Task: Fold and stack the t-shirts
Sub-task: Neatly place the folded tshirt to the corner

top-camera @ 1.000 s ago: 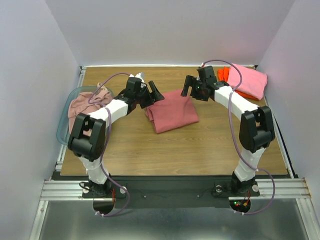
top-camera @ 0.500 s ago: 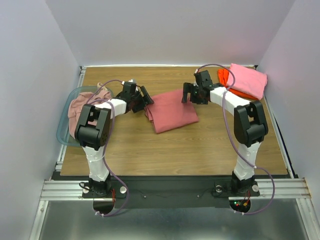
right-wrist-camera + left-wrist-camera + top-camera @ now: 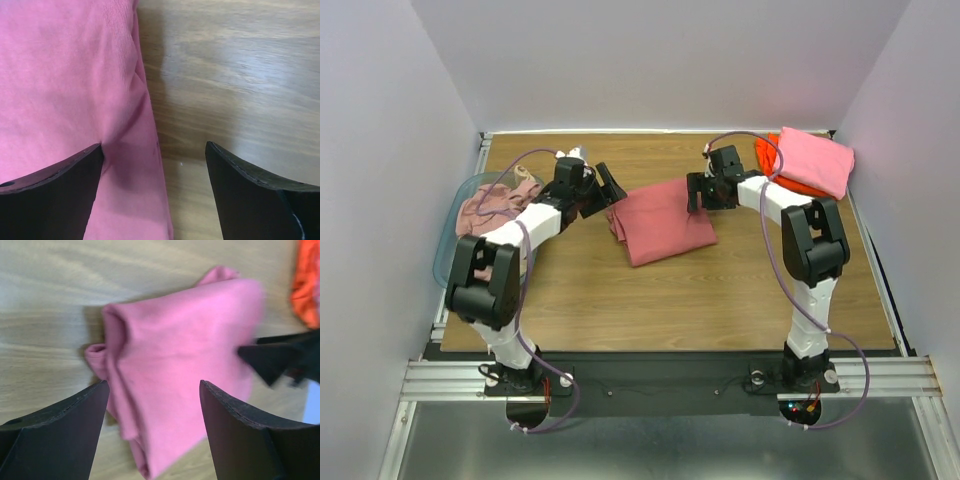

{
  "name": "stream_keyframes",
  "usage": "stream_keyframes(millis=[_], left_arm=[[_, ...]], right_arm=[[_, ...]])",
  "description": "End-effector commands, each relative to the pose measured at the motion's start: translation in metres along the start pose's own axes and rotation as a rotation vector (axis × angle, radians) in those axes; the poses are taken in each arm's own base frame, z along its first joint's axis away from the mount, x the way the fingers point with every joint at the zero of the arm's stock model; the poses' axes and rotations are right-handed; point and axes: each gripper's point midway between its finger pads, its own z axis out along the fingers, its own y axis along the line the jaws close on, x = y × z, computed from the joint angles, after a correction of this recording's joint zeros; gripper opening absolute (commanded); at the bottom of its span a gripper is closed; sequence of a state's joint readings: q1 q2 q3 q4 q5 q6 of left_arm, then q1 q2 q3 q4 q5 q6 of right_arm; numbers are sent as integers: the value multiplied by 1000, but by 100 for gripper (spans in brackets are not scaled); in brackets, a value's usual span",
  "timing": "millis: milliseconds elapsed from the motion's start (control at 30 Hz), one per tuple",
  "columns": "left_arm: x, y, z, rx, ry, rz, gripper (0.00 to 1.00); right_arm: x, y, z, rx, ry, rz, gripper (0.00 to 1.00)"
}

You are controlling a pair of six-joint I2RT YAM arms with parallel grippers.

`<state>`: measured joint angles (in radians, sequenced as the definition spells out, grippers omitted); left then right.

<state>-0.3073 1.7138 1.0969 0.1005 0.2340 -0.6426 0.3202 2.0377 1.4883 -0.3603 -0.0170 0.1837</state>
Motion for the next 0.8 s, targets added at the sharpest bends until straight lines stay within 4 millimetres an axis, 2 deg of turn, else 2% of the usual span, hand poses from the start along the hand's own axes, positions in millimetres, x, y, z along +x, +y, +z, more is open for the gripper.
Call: stream_keyframes(millis=[0, 100, 133, 167, 233, 267, 333, 367, 433, 533, 633, 667, 733, 767], left_arm=[[-17, -22, -40, 53, -92, 54, 85], [-10, -15, -57, 37, -111, 45, 85], [-8, -12, -61, 32, -116, 38, 85], [0, -2, -62, 6, -113, 28, 85], [3, 1, -73, 1, -132, 12, 85], [14, 12, -74, -24, -117, 1, 85], [22, 15, -84, -15, -122, -10, 85], [36, 27, -86, -38, -105, -26, 85], [42, 28, -100, -25, -124, -33, 85], [63, 46, -115, -54, -121, -52, 85], [63, 49, -132, -54, -166, -64, 85], [65, 51, -136, -59, -171, -68, 85], [65, 50, -146, -47, -195, -76, 85], [66, 50, -148, -49, -193, -78, 85]], right_arm=[[26, 16, 21, -138, 49, -28, 86], [38, 27, 24, -209, 73, -20, 82], [43, 29, 26, -214, 80, -20, 81], [46, 29, 27, -205, 86, -12, 79], [56, 35, 28, -201, 101, -19, 76], [58, 32, 30, -168, 98, -21, 74], [66, 41, 30, -144, 104, -55, 72], [70, 34, 32, -80, 100, -56, 70], [81, 44, 33, -43, 106, -88, 66], [95, 45, 36, -5, 128, -57, 58], [105, 43, 38, 24, 142, -42, 49], [107, 42, 39, 38, 142, -43, 38], [105, 37, 40, 84, 127, -26, 25], [101, 34, 40, 105, 114, -18, 13]])
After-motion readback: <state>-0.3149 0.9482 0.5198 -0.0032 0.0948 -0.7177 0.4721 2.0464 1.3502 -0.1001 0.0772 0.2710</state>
